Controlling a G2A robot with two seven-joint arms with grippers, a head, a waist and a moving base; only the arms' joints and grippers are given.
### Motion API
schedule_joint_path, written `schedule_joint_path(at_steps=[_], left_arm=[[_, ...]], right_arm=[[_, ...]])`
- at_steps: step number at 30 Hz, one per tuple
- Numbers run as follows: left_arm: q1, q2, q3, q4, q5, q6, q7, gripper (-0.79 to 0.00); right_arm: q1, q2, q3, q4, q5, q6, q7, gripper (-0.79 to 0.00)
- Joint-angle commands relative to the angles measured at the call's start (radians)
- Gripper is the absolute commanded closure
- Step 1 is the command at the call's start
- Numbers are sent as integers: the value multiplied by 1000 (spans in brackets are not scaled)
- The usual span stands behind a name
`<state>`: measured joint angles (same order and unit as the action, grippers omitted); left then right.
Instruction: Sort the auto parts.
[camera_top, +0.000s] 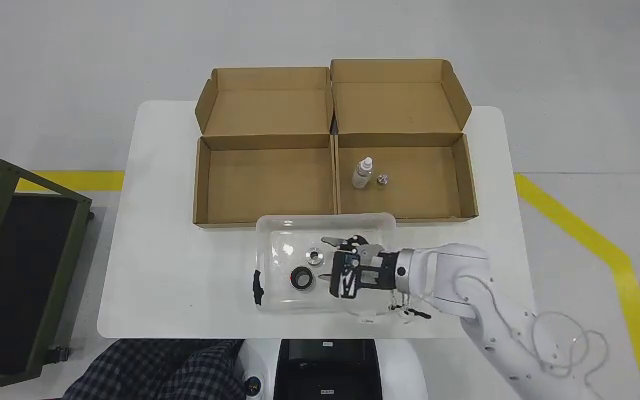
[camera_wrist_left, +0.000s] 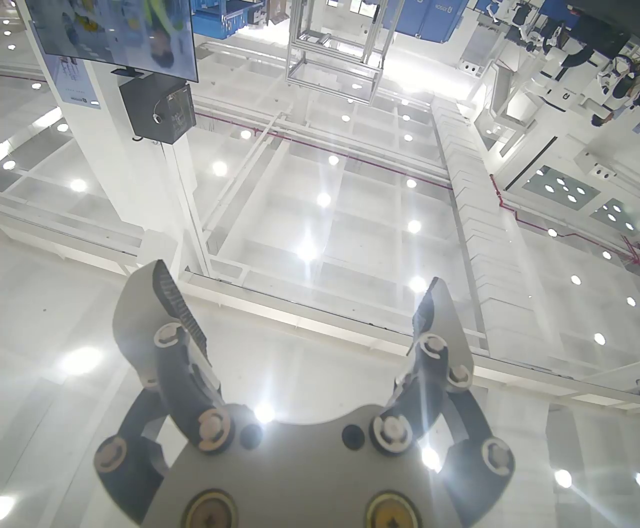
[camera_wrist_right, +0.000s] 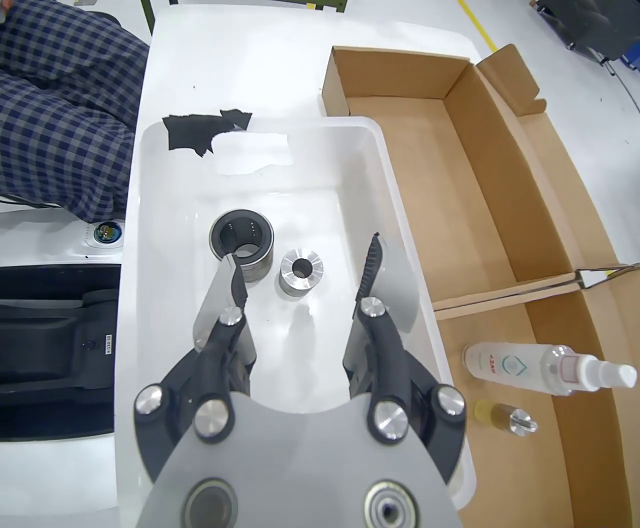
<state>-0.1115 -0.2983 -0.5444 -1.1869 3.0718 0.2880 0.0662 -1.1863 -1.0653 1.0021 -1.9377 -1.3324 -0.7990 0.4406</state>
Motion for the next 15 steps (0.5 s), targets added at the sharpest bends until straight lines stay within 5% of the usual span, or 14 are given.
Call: schedule_joint_path(at_steps=[1, 15], left_arm=[[0, 0, 0, 0, 0, 0, 0, -785], [0, 0, 0, 0, 0, 0, 0, -785]], right_arm=[[12, -2, -12, 20, 2, -1, 8, -440], [124, -35, -121, 184, 11, 28, 49, -413]])
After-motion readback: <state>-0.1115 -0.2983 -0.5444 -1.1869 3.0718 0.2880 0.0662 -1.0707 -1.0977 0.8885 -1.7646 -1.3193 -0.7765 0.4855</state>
